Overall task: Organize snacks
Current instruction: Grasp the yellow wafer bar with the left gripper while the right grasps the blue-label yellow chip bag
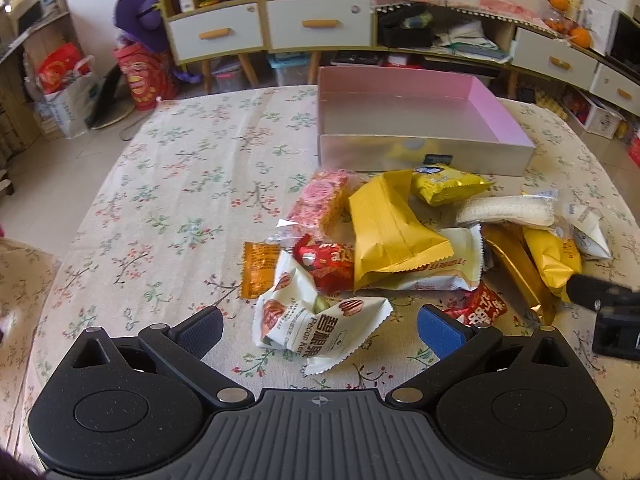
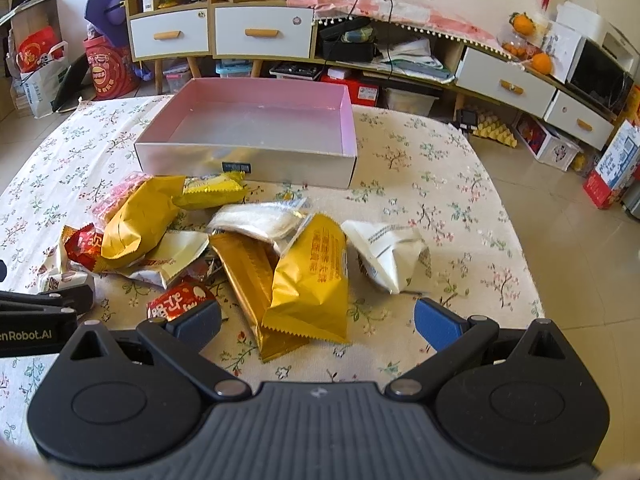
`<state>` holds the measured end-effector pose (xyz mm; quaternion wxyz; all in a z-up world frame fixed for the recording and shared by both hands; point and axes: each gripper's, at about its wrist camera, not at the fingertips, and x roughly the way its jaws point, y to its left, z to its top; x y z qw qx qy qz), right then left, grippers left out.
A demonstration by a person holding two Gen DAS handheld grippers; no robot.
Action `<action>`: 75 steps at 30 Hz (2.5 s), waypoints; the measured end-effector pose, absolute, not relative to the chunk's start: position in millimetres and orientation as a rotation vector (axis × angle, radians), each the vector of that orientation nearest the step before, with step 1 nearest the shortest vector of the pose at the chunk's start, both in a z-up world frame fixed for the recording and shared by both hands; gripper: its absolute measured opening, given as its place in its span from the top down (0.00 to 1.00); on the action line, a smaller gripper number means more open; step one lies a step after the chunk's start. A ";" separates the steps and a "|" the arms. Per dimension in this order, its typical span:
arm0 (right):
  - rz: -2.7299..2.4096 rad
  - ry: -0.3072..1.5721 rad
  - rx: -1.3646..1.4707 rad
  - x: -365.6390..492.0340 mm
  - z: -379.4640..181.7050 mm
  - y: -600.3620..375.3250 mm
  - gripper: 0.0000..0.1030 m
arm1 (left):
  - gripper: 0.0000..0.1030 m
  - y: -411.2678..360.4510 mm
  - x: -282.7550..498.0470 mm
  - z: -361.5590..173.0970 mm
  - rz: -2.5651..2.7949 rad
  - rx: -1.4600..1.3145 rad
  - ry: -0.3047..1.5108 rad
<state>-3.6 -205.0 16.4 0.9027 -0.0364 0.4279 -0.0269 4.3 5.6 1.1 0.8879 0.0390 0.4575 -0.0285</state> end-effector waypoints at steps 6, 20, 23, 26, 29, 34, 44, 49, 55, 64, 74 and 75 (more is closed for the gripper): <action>0.020 0.899 -0.050 11.0 30.4 -218.3 0.00 | 0.00 10.3 15.2 2.0 -0.152 0.111 0.963; 0.186 1.010 0.186 65.4 46.1 -235.0 0.14 | 0.00 16.3 77.7 12.3 -0.297 -0.067 1.049; 0.227 1.014 0.233 82.9 42.2 -228.7 0.20 | 0.02 16.6 91.7 3.2 -0.307 -0.118 1.064; 0.281 1.017 0.278 99.3 34.5 -223.3 0.24 | 0.05 18.2 102.5 -4.7 -0.341 -0.182 1.074; 0.291 1.034 0.305 115.5 26.3 -219.2 0.32 | 0.10 14.0 112.6 -9.0 -0.355 -0.171 1.077; 0.277 1.077 0.342 136.5 12.7 -211.7 0.40 | 0.33 13.7 123.8 -24.8 -0.350 -0.158 1.125; 0.275 1.133 0.311 149.8 -7.1 -188.7 0.51 | 0.51 15.4 133.6 -43.3 -0.368 -0.213 1.182; 0.260 1.122 0.275 149.4 -9.0 -185.7 0.52 | 0.57 16.8 131.3 -42.0 -0.347 -0.196 1.180; 0.239 1.110 0.255 150.2 -13.3 -178.1 0.48 | 0.60 20.2 128.9 -39.8 -0.307 -0.166 1.158; 0.247 1.088 0.233 147.8 -9.2 -174.7 0.75 | 0.61 28.4 125.6 -39.9 -0.316 -0.196 1.161; 0.245 1.088 0.278 144.1 -1.2 -191.3 0.81 | 0.62 34.9 122.8 -33.9 -0.319 -0.250 1.149; 0.245 1.087 0.291 143.8 -0.4 -193.5 0.81 | 0.62 34.8 122.4 -32.8 -0.320 -0.252 1.145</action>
